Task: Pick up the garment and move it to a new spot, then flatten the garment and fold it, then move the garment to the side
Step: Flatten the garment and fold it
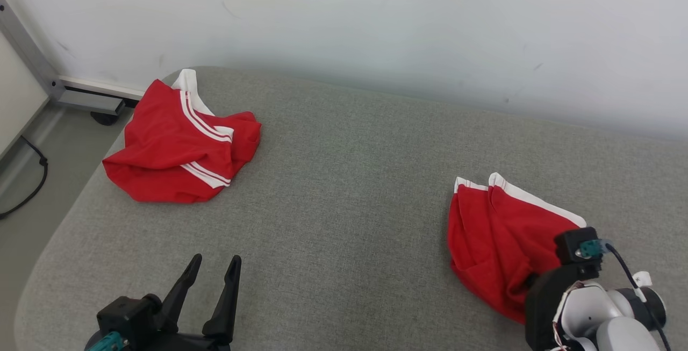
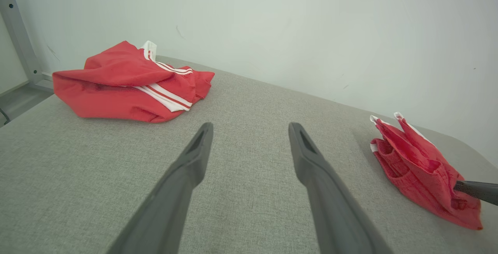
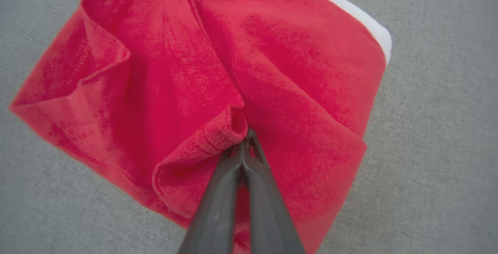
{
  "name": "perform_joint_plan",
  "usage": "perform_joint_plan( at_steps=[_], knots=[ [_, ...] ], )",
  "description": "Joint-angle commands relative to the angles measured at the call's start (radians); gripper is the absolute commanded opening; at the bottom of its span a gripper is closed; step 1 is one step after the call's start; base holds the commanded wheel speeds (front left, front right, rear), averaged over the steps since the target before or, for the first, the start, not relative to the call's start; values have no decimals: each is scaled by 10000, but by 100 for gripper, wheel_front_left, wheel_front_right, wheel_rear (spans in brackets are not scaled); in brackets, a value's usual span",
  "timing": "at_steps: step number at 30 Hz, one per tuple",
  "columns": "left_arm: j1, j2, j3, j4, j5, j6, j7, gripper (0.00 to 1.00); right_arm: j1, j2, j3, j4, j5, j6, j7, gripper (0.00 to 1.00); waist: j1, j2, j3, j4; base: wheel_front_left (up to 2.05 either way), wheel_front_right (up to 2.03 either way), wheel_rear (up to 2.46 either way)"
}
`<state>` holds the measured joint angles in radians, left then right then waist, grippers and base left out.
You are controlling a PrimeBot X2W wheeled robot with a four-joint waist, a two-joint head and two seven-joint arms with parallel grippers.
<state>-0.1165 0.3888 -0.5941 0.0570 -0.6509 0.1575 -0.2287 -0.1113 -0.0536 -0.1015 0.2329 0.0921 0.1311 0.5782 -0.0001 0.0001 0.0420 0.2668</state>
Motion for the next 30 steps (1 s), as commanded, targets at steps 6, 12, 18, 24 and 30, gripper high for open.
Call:
perform_joint_plan(
  at_steps=[6, 12, 18, 24, 30],
  knots=[
    [-152, 5, -8, 81, -94, -41, -62, 100, -373, 24, 752, 148, 288, -8, -117, 0, 1, -1, 38, 102, 0, 0, 0],
    [-168, -7, -10, 124, -105, -52, -92, 100, -548, 26, 1693, 317, 612, -6, -110, 0, 1, -1, 47, 138, 0, 0, 0],
    [-172, -33, -20, 161, -135, -53, -118, 100, -668, 22, 2437, 466, 960, -8, -146, 0, 1, -1, 43, 158, 0, 0, 0],
    [-144, -41, -20, 200, -159, -29, -113, 100, -996, 20, 2806, 290, 1313, -8, -243, 0, 1, -1, 14, 160, 0, 0, 0],
    [48, 14, 12, 183, -191, 43, -164, 100, -1256, 13, 1867, -887, 996, -8, 421, 100, 1, -1, -97, 43, 0, 0, 0]
  ],
)
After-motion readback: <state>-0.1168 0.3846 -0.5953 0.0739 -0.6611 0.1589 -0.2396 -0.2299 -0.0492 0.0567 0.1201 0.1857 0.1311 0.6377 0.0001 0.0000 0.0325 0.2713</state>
